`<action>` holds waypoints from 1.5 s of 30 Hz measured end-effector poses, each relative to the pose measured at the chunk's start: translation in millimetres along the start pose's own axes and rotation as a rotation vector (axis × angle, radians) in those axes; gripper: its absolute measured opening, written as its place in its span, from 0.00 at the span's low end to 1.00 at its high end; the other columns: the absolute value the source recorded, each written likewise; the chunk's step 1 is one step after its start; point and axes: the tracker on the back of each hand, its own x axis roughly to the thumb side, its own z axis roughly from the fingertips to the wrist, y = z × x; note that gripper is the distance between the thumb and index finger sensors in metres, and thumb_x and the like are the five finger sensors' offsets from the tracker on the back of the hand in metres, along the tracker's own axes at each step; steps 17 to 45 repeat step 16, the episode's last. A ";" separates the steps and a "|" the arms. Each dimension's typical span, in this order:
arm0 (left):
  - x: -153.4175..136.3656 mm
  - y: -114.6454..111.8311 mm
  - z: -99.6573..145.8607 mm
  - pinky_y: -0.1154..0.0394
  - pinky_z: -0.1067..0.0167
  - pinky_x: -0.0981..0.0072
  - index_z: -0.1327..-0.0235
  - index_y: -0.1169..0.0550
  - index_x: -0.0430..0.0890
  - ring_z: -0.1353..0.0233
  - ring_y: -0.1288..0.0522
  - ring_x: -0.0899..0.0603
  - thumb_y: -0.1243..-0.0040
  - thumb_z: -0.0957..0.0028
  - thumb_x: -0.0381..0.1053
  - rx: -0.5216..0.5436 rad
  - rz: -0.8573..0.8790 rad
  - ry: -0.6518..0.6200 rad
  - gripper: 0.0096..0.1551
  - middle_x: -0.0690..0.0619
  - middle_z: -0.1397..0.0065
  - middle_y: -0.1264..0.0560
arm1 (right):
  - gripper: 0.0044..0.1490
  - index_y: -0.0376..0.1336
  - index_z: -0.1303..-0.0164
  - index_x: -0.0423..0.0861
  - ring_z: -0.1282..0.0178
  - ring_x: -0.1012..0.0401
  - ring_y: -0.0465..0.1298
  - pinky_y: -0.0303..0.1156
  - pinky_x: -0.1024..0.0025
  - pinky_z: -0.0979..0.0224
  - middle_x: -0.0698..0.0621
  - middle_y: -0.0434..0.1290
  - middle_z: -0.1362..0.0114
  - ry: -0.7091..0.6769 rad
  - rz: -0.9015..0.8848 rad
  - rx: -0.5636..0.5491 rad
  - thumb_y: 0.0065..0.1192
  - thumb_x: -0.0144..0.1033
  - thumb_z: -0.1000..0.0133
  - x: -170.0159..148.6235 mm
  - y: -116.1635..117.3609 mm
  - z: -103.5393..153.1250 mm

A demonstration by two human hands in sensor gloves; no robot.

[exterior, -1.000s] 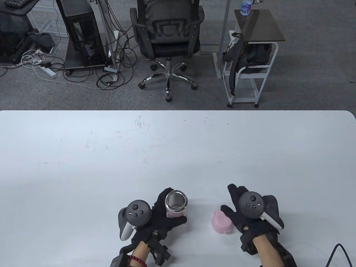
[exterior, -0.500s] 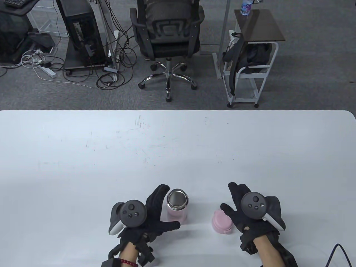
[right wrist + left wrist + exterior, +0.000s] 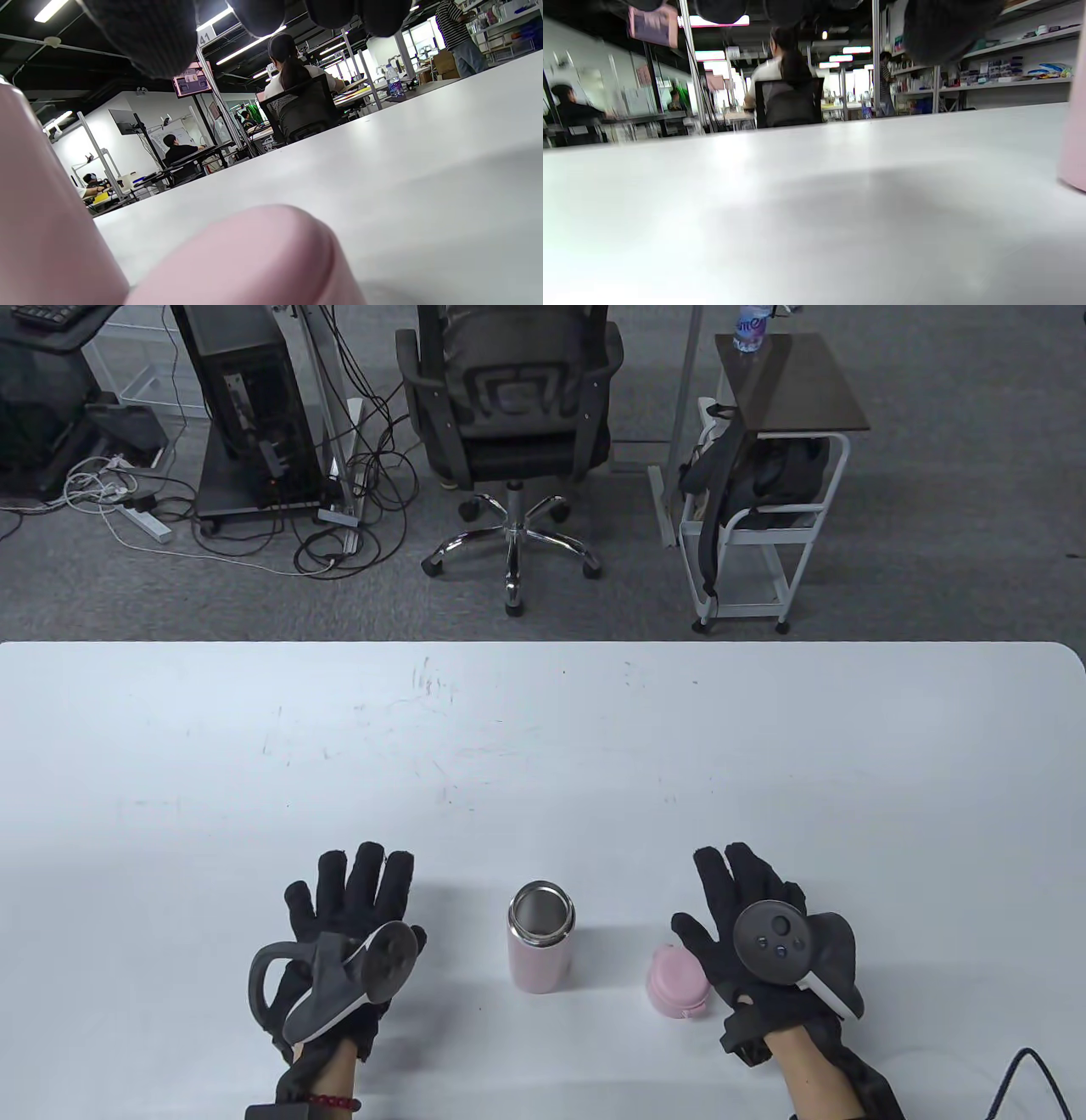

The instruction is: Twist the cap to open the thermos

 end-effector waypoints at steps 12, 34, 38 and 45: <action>-2.2 0.8 1.0 0.50 0.27 0.19 0.16 0.52 0.55 0.14 0.52 0.28 0.43 0.45 0.65 0.060 0.124 0.022 0.50 0.47 0.10 0.52 | 0.52 0.44 0.16 0.42 0.21 0.28 0.48 0.41 0.18 0.32 0.30 0.42 0.16 0.024 0.030 0.029 0.58 0.53 0.43 -4.4 6.5 -5.5; 0.4 0.8 -1.0 0.51 0.26 0.19 0.16 0.52 0.55 0.14 0.53 0.28 0.43 0.45 0.65 0.045 0.123 0.015 0.50 0.48 0.10 0.52 | 0.51 0.44 0.16 0.41 0.22 0.29 0.49 0.42 0.18 0.32 0.29 0.43 0.16 0.011 0.027 0.027 0.57 0.52 0.43 -1.6 6.9 -4.9; 0.4 0.8 -1.0 0.51 0.26 0.19 0.16 0.52 0.55 0.14 0.53 0.28 0.43 0.45 0.65 0.045 0.123 0.015 0.50 0.48 0.10 0.52 | 0.51 0.44 0.16 0.41 0.22 0.29 0.49 0.42 0.18 0.32 0.29 0.43 0.16 0.011 0.027 0.027 0.57 0.52 0.43 -1.6 6.9 -4.9; 0.4 0.8 -1.0 0.51 0.26 0.19 0.16 0.52 0.55 0.14 0.53 0.28 0.43 0.45 0.65 0.045 0.123 0.015 0.50 0.48 0.10 0.52 | 0.51 0.44 0.16 0.41 0.22 0.29 0.49 0.42 0.18 0.32 0.29 0.43 0.16 0.011 0.027 0.027 0.57 0.52 0.43 -1.6 6.9 -4.9</action>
